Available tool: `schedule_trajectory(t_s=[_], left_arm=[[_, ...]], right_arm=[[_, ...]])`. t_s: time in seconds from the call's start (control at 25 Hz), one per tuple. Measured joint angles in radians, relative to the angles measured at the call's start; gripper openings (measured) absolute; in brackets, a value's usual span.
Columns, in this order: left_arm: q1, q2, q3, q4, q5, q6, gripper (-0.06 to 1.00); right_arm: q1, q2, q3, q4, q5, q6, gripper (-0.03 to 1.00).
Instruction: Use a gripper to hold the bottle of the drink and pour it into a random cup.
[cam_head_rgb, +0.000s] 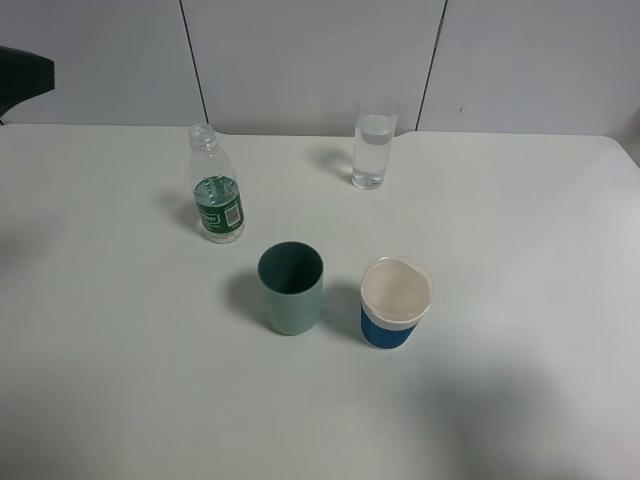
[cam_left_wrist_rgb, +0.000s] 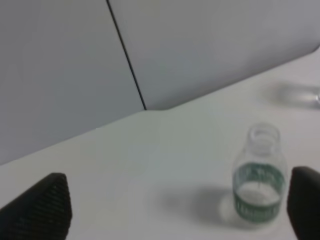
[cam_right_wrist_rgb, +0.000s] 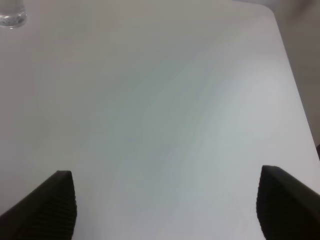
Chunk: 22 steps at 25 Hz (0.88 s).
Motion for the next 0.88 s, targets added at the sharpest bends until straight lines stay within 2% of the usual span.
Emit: schedule_trajectory(t_s=[0.2, 0.36, 0.52, 0.6, 0.72, 0.88], left_arm=[[0.0, -0.132, 0.0, 0.085, 0.172, -0.097, 0.85], [0.0, -0.235, 0.0, 0.166, 0.259, -0.205, 0.85], [0.007, -0.321, 0.0, 0.179, 0.335, -0.253, 0.85], [0.043, -0.357, -0.001, 0.178, 0.366, -0.257, 0.85], [0.138, -0.416, -0.001, 0.166, 0.403, -0.257, 0.85], [0.255, -0.494, -0.001, 0.082, 0.453, -0.205, 0.85]], right_arm=[[0.0, 0.0, 0.0, 0.0, 0.0, 0.0, 0.74], [0.0, 0.0, 0.0, 0.0, 0.0, 0.0, 0.74], [0.0, 0.0, 0.0, 0.0, 0.0, 0.0, 0.74], [0.0, 0.0, 0.0, 0.0, 0.0, 0.0, 0.74], [0.0, 0.0, 0.0, 0.0, 0.0, 0.0, 0.74], [0.0, 0.0, 0.0, 0.0, 0.0, 0.0, 0.74]])
